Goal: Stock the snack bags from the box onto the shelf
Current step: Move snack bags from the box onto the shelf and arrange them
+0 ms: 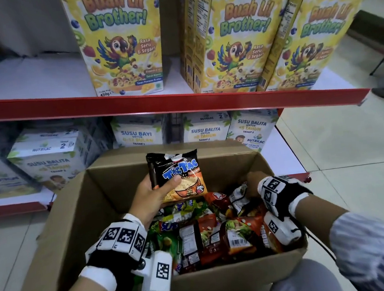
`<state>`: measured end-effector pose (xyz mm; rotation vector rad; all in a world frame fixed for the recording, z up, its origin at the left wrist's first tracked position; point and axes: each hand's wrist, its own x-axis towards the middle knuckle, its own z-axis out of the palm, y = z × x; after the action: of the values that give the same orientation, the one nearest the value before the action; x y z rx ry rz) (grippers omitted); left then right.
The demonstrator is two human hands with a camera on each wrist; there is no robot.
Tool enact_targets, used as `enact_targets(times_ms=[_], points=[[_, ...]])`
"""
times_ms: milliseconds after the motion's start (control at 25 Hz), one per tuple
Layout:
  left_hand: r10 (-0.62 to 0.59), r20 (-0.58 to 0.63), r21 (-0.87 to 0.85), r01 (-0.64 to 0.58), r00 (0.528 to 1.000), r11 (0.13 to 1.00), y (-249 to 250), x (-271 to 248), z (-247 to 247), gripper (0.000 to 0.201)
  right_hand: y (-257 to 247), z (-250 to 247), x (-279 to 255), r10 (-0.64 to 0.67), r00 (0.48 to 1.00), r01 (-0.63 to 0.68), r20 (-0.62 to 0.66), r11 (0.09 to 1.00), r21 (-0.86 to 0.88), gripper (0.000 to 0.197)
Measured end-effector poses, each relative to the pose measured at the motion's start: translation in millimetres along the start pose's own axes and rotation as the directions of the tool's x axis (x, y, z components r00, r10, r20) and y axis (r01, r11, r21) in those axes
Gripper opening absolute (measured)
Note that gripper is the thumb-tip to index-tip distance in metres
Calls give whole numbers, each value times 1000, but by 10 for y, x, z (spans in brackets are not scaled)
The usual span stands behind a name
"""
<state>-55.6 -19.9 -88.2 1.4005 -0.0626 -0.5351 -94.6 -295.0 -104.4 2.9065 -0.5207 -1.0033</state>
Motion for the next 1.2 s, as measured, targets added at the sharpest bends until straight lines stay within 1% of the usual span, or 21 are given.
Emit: enact_targets(times_ms=[40, 80, 160, 200, 280, 360, 400, 440, 480, 560, 600, 640, 680, 760, 840, 920, 960, 1040, 1080, 1120, 1200], points=[[-6, -4, -3, 6, 1000, 1000, -13, -4, -10, 52, -10, 75, 41, -4, 1000, 4, 3, 999, -34, 42], [-12, -6, -4, 12, 1000, 1000, -24, -12, -20, 55, -12, 138, 76, 4, 1000, -4, 12, 1000, -28, 44], [-17, -12, -4, 17, 1000, 1000, -35, -26, -48, 58, 3, 191, 104, -23, 999, 22, 24, 998, 52, 43], [-18, -17, -6, 18, 1000, 1000, -39, -32, -69, 58, 10, 173, 89, -51, 999, 50, 6, 994, 100, 40], [-8, -32, -5, 7, 999, 1000, -31, -32, -119, 56, 45, 88, 15, -97, 987, 120, -129, 975, 185, 30], [13, -67, -2, -13, 998, 1000, -6, -24, -156, 58, 78, -64, -111, -135, 939, 219, -316, 944, 247, 23], [16, -91, -18, -18, 996, 1000, 12, -13, -167, 60, 90, -172, -178, -157, 913, 278, -377, 915, 292, 21], [13, -115, -44, -18, 993, 999, 32, 3, -166, 61, 95, -299, -259, -168, 905, 326, -391, 864, 384, 22], [5, -133, -73, -15, 991, 997, 53, 16, -158, 62, 86, -438, -355, -175, 910, 358, -375, 787, 502, 23], [-22, -127, -135, 5, 992, 991, 98, 33, -122, 61, 9, -717, -597, -229, 901, 430, -370, 593, 680, 25], [-32, -103, -159, 15, 994, 987, 124, 33, -101, 59, -60, -832, -716, -273, 879, 477, -391, 511, 715, 27], [-35, -70, -171, 22, 997, 985, 152, 29, -78, 57, -143, -924, -823, -323, 844, 535, -428, 465, 705, 30], [-33, -34, -177, 27, 999, 984, 179, 19, -52, 55, -230, -998, -901, -366, 805, 593, -467, 451, 667, 30], [-12, 29, -179, 17, 999, 984, 251, -5, -3, 54, -413, -1097, -979, -414, 743, 669, -526, 481, 566, 30], [17, 73, -165, -5, 997, 986, 334, -23, 32, 58, -567, -1157, -982, -411, 717, 684, -563, 570, 455, 39], [31, 124, -168, -10, 992, 986, 422, -40, 45, 67, -686, -1187, -964, -353, 725, 628, -591, 690, 359, 48], [29, 155, -175, -2, 988, 985, 462, -47, 45, 75, -736, -1192, -966, -320, 737, 600, -595, 716, 358, 50], [13, 206, -154, 20, 979, 988, 507, -42, 32, 82, -812, -1193, -971, -293, 752, 583, -591, 713, 389, 55], [9, 221, -134, 21, 975, 991, 520, -36, 24, 79, -838, -1193, -971, -295, 752, 592, -589, 696, 407, 58], [14, 218, -117, 12, 976, 993, 524, -28, 9, 74, -846, -1190, -971, -300, 748, 609, -592, 666, 432, 60], [46, 151, -128, -26, 987, 991, 527, 0, -35, 65, -791, -1188, -948, -288, 739, 638, -609, 590, 495, 65]])
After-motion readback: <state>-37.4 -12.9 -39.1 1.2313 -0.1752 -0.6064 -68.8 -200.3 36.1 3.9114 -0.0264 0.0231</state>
